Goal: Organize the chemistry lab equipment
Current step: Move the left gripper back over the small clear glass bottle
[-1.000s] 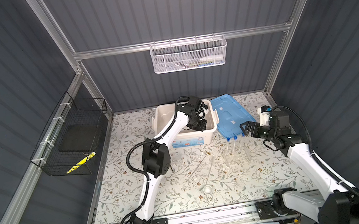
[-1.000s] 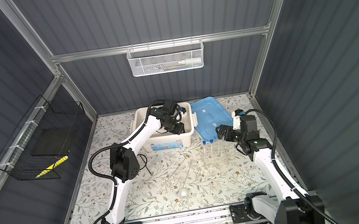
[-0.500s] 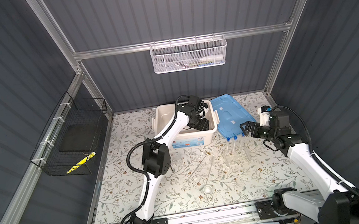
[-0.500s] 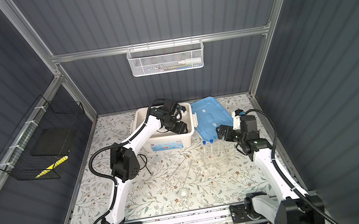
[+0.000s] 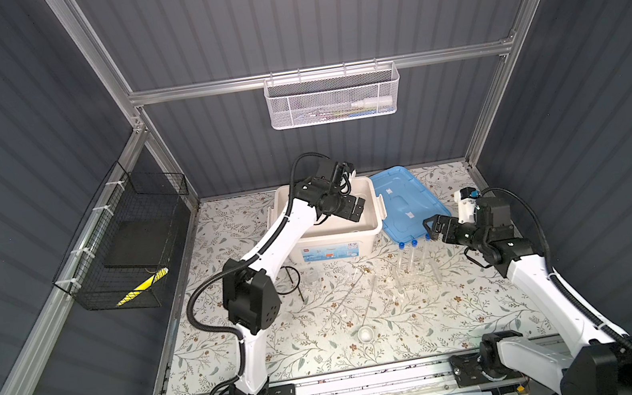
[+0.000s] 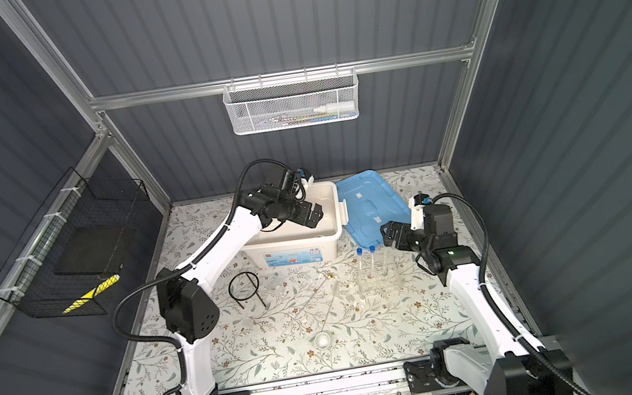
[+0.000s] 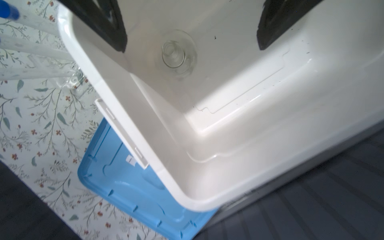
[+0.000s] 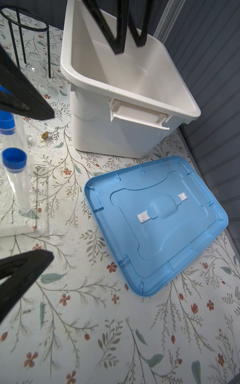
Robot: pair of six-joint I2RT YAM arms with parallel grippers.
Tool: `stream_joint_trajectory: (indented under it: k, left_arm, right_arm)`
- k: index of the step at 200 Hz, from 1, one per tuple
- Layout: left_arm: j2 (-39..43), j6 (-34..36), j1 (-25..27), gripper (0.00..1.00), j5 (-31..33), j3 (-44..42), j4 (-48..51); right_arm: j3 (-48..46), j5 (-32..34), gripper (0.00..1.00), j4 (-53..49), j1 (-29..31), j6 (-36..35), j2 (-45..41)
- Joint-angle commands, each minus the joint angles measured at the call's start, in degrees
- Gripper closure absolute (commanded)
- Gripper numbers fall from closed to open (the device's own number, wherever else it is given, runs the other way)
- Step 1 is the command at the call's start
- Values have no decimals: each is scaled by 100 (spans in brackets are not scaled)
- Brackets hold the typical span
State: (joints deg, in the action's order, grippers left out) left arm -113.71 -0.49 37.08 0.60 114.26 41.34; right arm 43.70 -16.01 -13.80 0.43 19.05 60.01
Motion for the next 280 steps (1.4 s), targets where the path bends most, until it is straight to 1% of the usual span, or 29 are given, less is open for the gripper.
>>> stream_joint_trajectory:
  k: [1,28,56,87,100,110,138,178,228,253,280]
  left_arm:
    - [374,-138,27,0,451,-221,-396]
    - [868,-303,44,0,803,-434,-172]
    - [1618,-595,169,0,1251,-1164,-206]
    - [2292,-1060,581,0,2067,-1878,5]
    - [2499,-1371,783,0,2413,-2138,168]
    - [2634,-1646,920,0,2557,-2321,307]
    - [2862,-2595,1204,0,2596,-2864,582]
    - [2983,-3760,1675,0,2810,-3612,851]
    - [3013,-4775,2094,2,2991,-4237,775]
    - [3166,-5147,2119,5,3005,-4752,406]
    - [3435,-5407,2119,7,3265,-5193,230]
  right_arm:
    - [-66,62,1,-84,-19,-85,-118]
    - [-72,73,1,-101,-20,-121,-155]
    - [-75,72,1,-96,-22,-129,-158]
    - [-46,76,1,-105,-25,-139,-143]
    - [-38,82,1,-105,-23,-147,-147]
    - [-28,93,1,-104,-19,-162,-142]
    - [90,33,1,-175,-20,-236,-71]
    - [262,-16,1,-307,-23,-331,3]
    - [253,-69,1,-342,-25,-336,-7]
    - [253,-67,1,-370,-23,-349,-23]
    - [222,-61,1,-400,-24,-349,-51]
